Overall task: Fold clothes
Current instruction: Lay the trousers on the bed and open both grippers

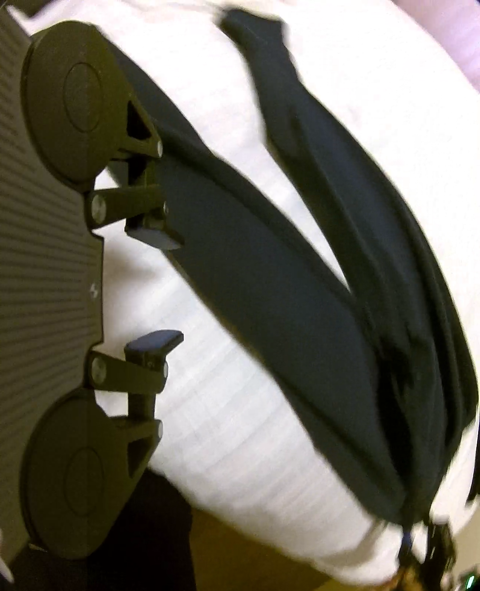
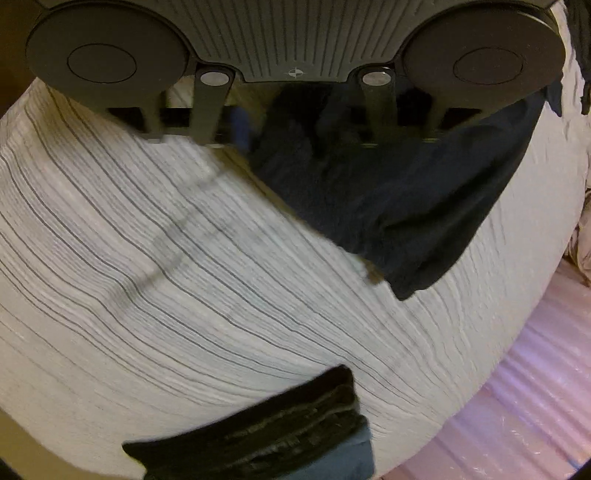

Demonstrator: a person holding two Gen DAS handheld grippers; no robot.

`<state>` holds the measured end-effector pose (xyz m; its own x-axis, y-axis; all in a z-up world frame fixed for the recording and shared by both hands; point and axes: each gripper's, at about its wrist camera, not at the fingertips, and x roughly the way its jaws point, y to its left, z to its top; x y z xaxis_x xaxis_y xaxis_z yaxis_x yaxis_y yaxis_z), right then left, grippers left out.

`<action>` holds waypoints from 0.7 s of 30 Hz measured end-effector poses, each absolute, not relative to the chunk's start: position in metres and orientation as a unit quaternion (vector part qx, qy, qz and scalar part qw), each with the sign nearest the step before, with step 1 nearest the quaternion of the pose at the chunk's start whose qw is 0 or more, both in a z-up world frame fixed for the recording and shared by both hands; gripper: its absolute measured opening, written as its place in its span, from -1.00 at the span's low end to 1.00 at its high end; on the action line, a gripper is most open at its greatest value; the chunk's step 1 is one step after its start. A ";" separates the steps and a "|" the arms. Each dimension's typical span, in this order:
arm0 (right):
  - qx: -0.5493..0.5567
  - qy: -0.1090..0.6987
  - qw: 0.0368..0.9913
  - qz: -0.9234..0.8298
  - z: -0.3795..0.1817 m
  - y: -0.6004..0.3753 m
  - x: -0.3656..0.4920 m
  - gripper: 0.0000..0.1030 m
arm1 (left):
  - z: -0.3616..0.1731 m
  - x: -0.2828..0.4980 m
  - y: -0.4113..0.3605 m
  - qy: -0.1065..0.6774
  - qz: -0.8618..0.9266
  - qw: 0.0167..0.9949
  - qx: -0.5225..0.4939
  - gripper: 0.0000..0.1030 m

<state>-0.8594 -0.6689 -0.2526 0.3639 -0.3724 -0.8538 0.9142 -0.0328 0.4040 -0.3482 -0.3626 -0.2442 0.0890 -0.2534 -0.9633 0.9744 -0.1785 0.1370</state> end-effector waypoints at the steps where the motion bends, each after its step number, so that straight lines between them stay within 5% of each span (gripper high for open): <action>1: 0.511 0.266 0.646 -0.500 -0.250 -0.664 -0.856 0.20 | -0.243 -0.339 -0.353 0.349 -0.561 0.548 0.514 -0.02; 8: 0.502 0.279 0.593 -0.564 -0.238 -0.629 -0.797 0.20 | -0.254 -0.252 -0.287 0.302 -0.492 0.588 0.566 0.18; 16: 0.479 0.301 0.632 -0.529 -0.240 -0.578 -0.646 0.20 | -0.319 -0.152 -0.249 0.157 -0.539 0.510 0.652 0.21; 17: 0.475 0.306 0.638 -0.523 -0.241 -0.570 -0.626 0.20 | -0.329 -0.140 -0.249 0.150 -0.544 0.497 0.660 0.05; 18: 0.471 0.312 0.642 -0.519 -0.243 -0.564 -0.608 0.20 | -0.334 -0.130 -0.250 0.148 -0.549 0.487 0.663 -0.38; 20: 0.471 0.330 0.642 -0.507 -0.249 -0.550 -0.571 0.20 | -0.339 -0.113 -0.252 0.149 -0.559 0.470 0.667 -0.91; 21: 0.472 0.337 0.643 -0.501 -0.251 -0.545 -0.558 0.20 | -0.332 -0.107 -0.251 0.160 -0.568 0.467 0.658 -0.92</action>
<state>-0.5576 -0.5449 -0.2512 0.2721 -0.3251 -0.9057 0.9614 0.0527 0.2699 -0.1069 -0.2510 -0.3318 0.3037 -0.3201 -0.8974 0.7417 -0.5117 0.4335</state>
